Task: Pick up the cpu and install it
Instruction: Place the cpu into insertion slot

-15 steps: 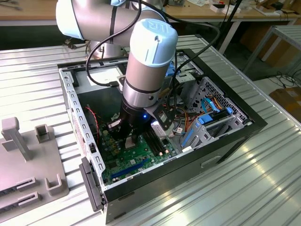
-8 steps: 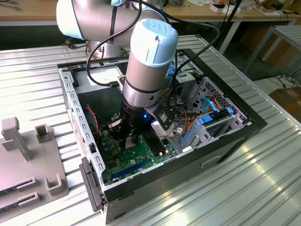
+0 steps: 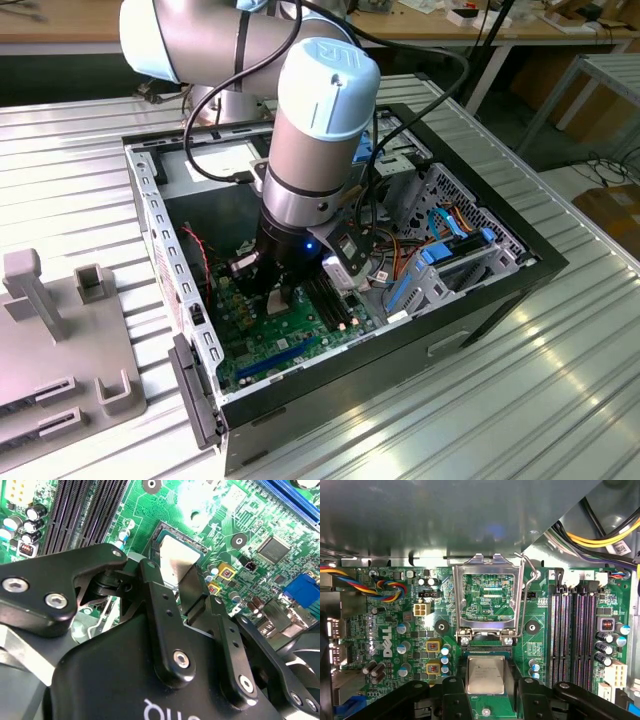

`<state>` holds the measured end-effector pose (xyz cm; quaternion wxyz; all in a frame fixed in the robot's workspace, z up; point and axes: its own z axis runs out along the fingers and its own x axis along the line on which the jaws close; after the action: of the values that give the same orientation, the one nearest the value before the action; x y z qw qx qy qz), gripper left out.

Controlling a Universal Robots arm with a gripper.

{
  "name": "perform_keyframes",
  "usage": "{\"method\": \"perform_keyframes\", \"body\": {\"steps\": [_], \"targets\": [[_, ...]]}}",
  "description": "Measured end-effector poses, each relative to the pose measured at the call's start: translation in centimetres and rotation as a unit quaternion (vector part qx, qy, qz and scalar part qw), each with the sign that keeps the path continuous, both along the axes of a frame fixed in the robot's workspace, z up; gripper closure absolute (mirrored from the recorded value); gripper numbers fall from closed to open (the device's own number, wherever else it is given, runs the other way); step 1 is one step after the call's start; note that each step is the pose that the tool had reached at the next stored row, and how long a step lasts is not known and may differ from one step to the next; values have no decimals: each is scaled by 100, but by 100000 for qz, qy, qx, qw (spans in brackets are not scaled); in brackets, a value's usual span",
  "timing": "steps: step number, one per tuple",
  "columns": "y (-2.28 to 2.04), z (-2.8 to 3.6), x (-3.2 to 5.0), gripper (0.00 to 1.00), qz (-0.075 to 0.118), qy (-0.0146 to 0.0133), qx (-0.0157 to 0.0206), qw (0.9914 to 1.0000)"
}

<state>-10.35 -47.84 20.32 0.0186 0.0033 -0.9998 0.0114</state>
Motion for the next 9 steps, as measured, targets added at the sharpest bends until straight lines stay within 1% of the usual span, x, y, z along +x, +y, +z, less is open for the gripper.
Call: {"method": "perform_keyframes", "body": {"steps": [9], "targets": [[0, -38, 0, 59, -2, 5, -9, 100000]]}}
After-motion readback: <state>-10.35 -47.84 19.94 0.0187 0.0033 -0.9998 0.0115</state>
